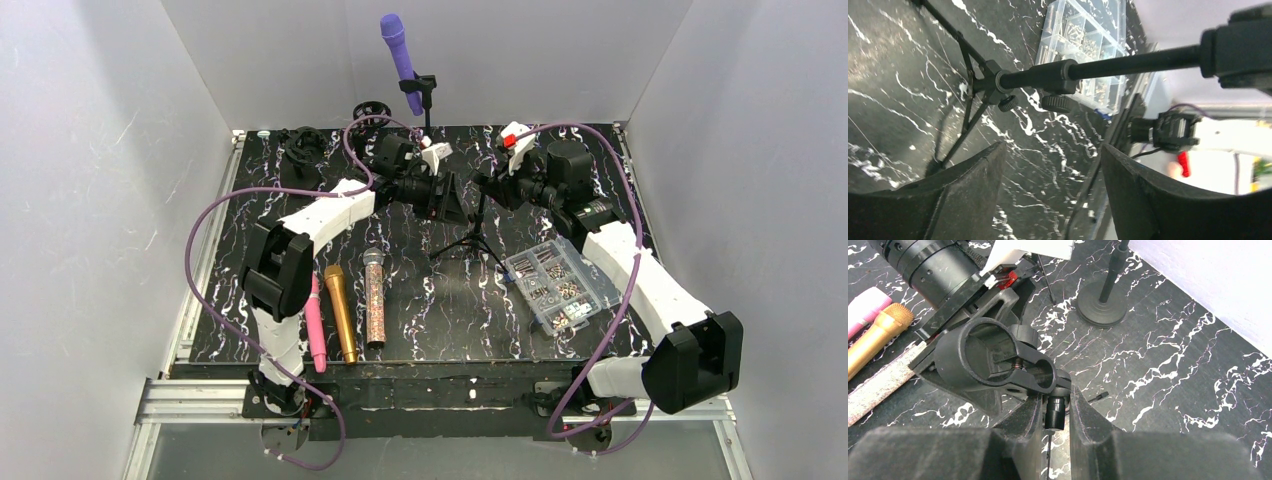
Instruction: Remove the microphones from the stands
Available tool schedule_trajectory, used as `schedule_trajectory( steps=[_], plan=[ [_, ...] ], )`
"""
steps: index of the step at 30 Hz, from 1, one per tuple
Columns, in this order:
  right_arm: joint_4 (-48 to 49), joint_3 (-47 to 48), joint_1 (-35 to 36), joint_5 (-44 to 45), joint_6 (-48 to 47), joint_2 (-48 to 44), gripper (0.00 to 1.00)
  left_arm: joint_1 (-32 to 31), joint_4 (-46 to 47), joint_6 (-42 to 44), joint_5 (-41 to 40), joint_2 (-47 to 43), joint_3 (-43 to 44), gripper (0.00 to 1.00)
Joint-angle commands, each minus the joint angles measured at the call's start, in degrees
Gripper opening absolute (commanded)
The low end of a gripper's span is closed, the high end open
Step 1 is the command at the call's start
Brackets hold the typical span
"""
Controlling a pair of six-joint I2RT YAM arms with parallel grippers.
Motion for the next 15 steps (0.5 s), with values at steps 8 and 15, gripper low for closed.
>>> schedule_trajectory(
  steps=[8,15],
  plan=[
    [-26.0,-3.7,-1.4,6.7,-2.3,8.8,0.01,-1.7,-1.8,26.2,-1.7,-4.8,0.1,0.74],
    [-26.8,-2.7,-1.6,5.9,-2.2,9.0,0.01,-2.6,2.5,24.2,-2.9,-1.8,2.9,0.72]
  ],
)
